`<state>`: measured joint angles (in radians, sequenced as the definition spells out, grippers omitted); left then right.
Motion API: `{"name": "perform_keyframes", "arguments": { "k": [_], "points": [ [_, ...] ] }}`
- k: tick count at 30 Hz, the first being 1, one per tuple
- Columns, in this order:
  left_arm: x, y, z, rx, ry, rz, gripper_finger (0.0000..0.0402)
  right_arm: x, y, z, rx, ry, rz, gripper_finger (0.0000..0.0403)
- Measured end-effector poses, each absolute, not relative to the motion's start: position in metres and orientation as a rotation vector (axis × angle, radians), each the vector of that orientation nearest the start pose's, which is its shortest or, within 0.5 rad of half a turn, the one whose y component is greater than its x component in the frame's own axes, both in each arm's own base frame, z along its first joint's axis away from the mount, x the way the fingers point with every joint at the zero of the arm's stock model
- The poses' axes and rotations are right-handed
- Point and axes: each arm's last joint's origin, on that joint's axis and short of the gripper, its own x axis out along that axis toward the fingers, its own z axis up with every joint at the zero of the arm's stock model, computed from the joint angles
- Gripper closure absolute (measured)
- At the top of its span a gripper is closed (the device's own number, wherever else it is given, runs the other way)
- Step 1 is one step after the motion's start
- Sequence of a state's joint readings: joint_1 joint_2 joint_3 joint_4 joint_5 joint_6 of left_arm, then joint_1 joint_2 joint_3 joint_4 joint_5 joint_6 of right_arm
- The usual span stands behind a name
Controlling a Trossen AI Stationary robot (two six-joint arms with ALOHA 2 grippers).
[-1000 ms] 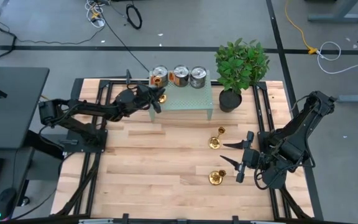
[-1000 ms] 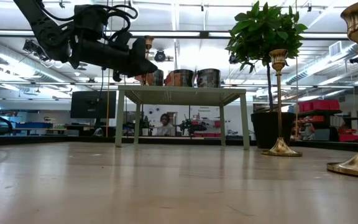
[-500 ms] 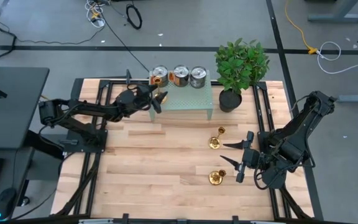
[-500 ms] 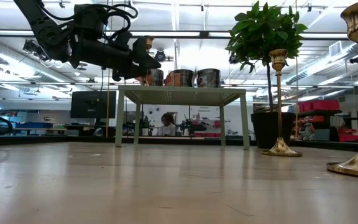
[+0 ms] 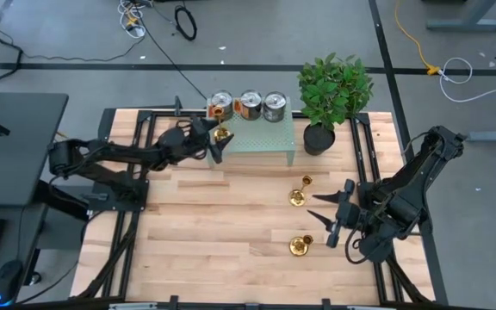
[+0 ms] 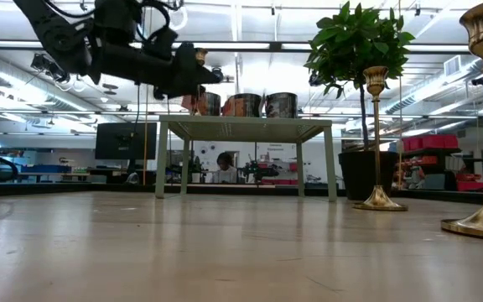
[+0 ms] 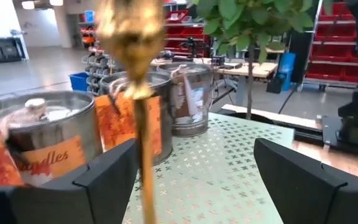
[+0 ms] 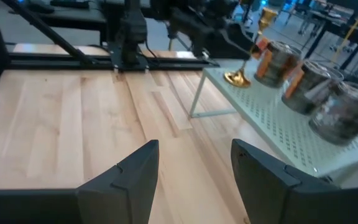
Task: Pick & Place candle stick holders
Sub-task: Put the center gold candle holder on the shelf, then put the top gold candle holder on the shelf aligned with the other gold candle holder
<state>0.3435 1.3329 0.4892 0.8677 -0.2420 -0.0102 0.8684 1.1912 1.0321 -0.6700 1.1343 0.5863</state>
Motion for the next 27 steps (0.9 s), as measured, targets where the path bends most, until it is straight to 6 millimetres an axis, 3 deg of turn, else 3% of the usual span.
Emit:
{"name": "perform_keyframes", "arguments": {
  "k": [13,20,27],
  "points": [
    [0.207,0.058,0.244,0.046,0.146,0.771,0.0074,0.156,0.144,0.293,-0.024,0.443,-0.438,0.0197],
    [0.188,0.037,0.257,0.012,0.135,0.695,0.0074,0.147,0.136,0.244,0.03,0.556,-0.469,0.0197],
    [0.18,0.014,0.262,-0.036,0.111,0.574,0.0074,0.14,0.117,0.199,0.09,0.518,-0.591,0.0197]
  ]
}}
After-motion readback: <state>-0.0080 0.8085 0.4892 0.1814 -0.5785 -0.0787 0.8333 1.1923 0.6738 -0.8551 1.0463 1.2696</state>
